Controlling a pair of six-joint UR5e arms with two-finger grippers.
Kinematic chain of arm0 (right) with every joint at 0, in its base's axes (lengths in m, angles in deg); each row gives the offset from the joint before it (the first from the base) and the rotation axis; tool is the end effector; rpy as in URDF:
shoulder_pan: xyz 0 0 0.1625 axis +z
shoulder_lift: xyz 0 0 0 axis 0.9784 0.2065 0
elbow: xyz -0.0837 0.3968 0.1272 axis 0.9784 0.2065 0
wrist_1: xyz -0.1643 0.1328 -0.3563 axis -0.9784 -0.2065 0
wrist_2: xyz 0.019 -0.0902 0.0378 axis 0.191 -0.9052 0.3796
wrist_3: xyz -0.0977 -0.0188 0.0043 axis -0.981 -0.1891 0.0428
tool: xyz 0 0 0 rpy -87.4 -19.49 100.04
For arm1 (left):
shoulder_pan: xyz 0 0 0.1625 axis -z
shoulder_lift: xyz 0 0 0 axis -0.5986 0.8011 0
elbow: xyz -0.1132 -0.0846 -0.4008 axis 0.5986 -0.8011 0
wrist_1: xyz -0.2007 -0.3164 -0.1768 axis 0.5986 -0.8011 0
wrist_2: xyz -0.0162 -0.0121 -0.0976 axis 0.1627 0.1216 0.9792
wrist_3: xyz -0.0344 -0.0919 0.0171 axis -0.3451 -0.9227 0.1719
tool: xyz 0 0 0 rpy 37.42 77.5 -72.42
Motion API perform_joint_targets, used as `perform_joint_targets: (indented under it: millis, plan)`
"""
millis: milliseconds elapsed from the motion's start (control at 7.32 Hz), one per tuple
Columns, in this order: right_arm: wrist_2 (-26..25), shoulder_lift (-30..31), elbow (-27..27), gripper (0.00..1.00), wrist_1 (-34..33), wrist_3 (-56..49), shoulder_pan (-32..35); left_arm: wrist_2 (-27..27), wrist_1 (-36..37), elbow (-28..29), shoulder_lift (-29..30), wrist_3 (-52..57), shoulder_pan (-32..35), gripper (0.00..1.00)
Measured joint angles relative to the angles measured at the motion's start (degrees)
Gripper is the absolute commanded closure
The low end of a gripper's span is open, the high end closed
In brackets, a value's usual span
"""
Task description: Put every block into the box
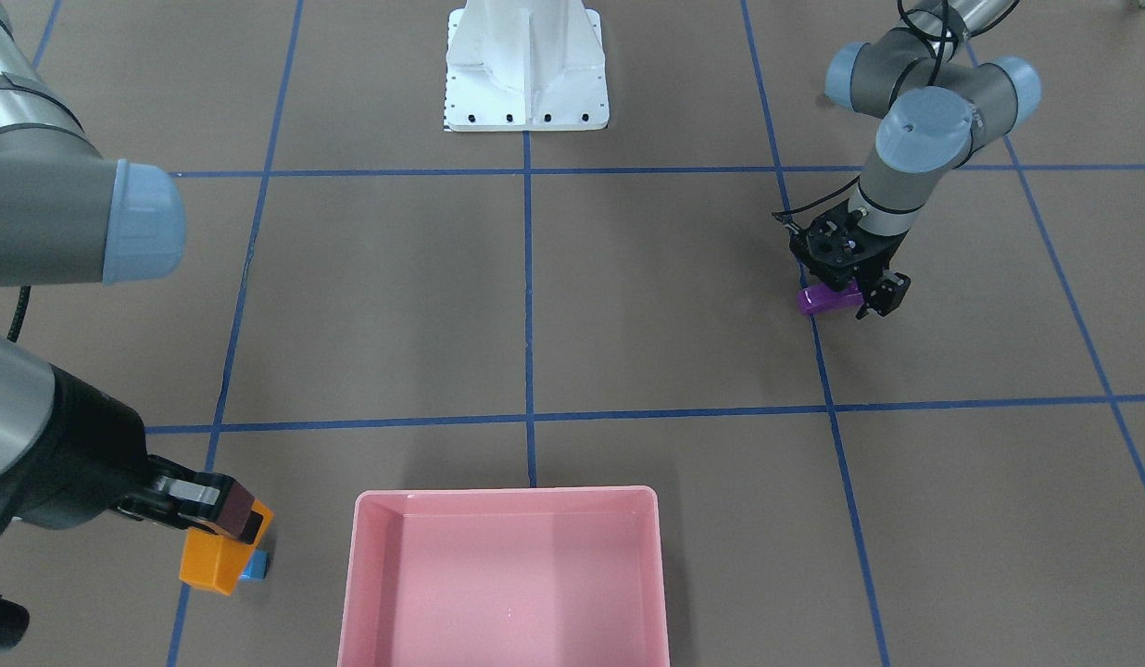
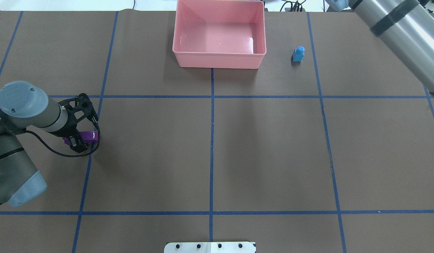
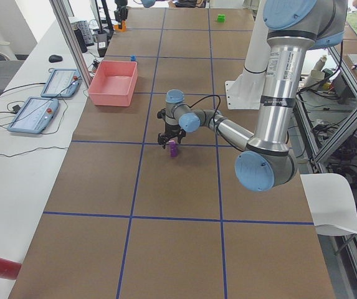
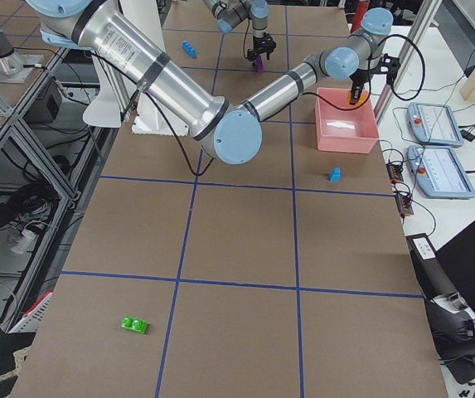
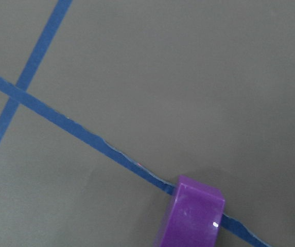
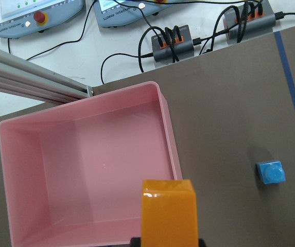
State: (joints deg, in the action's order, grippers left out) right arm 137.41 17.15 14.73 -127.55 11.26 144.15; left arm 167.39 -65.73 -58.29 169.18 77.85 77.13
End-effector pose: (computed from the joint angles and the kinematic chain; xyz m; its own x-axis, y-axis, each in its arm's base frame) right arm -0.2661 -0.7555 0.1717 0.4872 0.2073 0.8483 -0.2402 0.9657 -0.0981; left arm 0.3666 -0.4428 0.4641 0.4440 0.8586 -0.2563 -0.6392 0.5039 0.5809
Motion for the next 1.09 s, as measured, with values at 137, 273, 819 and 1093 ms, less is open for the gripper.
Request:
perform_joint_targets:
  millis: [137, 273, 819, 1093]
  plan:
    - [-2.16, -1.98, 3.45, 1.00, 2.47, 0.00, -1.42, -0.09, 0.01, 0.12, -0.03, 0.00, -0.13, 0.68]
    - [-4.66, -3.78, 7.16, 1.00, 5.63, 0.00, -2.99, -0.13, 0.02, 0.12, -0.08, 0.06, -0.17, 0.80]
    - [-15.40, -8.11, 19.58, 0.01, 19.35, 0.00, -8.81, 0.59, 1.56, -1.49, -0.51, 0.00, 0.17, 1.00]
    - [-21.11, -9.25, 21.37, 0.00, 21.67, 0.02, -11.67, 2.18, 13.10, -8.87, 0.81, -0.06, 0.82, 1.00]
